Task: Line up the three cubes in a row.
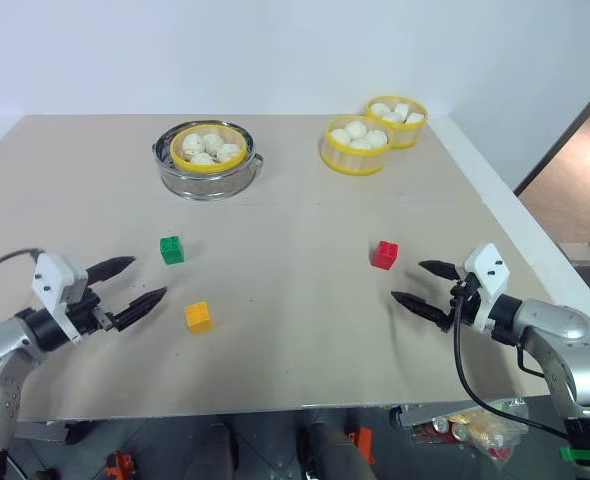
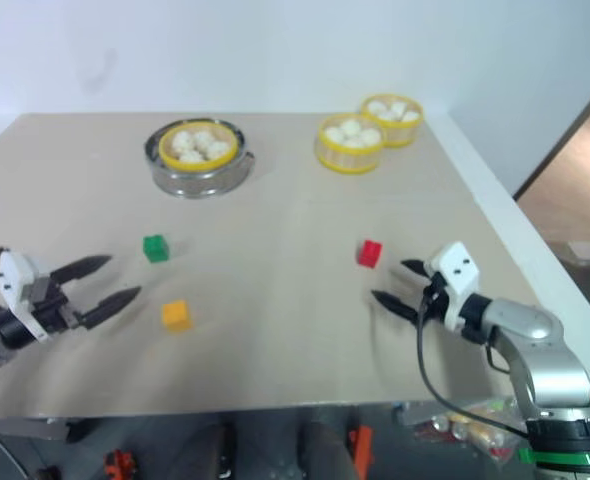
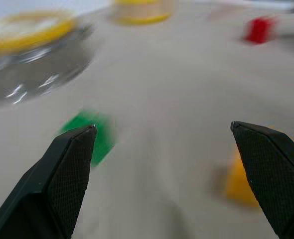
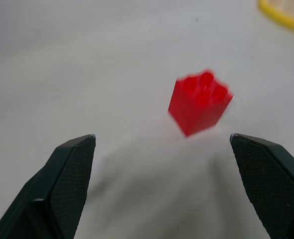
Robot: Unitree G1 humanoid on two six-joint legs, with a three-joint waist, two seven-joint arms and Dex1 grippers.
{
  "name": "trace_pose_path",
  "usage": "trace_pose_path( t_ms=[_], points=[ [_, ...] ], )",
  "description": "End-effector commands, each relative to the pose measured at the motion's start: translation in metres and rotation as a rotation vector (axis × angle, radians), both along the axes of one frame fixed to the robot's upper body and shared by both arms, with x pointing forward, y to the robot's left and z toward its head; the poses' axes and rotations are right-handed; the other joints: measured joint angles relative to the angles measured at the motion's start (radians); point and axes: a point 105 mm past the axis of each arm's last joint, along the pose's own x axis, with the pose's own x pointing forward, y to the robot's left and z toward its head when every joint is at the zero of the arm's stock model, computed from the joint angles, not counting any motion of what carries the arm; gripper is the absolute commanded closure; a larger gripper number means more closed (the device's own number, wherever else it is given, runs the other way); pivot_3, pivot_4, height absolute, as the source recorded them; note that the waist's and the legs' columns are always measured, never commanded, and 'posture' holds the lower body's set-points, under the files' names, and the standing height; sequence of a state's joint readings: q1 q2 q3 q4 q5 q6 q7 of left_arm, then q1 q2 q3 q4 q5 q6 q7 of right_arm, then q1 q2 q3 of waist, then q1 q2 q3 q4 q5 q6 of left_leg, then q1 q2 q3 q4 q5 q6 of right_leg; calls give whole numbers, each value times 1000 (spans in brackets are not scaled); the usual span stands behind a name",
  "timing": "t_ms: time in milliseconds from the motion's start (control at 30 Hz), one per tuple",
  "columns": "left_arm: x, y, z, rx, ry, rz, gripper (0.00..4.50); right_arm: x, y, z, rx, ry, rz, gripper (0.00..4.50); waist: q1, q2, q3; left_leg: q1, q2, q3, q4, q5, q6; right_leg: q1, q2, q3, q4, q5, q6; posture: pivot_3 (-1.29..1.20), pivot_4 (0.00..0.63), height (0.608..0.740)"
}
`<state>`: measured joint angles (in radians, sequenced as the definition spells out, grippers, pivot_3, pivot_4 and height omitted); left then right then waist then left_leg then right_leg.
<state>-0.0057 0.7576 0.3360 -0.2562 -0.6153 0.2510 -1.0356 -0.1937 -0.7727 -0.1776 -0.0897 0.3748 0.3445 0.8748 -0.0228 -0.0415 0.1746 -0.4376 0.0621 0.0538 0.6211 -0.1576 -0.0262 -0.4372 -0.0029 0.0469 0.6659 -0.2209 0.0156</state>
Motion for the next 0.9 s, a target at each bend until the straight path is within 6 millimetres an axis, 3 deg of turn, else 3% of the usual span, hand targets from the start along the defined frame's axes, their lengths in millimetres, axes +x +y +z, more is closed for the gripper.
trace_pose_path(
  t_ms=[33,167,467,867,900],
  points=[
    [-11,-34,12,8,22,-196,23,8,-2,26,-33,-82,38,0,0,1,0,0,0,0,1,0,0,0,0,0,0,0,0,0,150,740],
    [-7,-63,4,24,114,-374,23,33,10,33,-118,-94,151,0,-3,1,0,1,0,-1,2,0,0,1,2,1,0,0,1,0,150,740],
    [25,-79,-5,44,116,-434,23,74,21,27,-226,-13,281,0,-9,2,1,-1,2,-3,0,0,2,-1,10,6,0,2,1,0,150,740],
    [18,-78,-13,44,110,-405,23,75,26,1,-248,140,368,0,-20,2,1,0,2,-2,0,-2,3,-1,10,8,1,2,4,0,150,740],
    [18,-78,-13,41,109,-401,2,76,27,2,-239,146,367,258,-21,2,1,0,2,-2,1,-2,3,-1,11,8,1,3,4,0,150,740]
  ],
)
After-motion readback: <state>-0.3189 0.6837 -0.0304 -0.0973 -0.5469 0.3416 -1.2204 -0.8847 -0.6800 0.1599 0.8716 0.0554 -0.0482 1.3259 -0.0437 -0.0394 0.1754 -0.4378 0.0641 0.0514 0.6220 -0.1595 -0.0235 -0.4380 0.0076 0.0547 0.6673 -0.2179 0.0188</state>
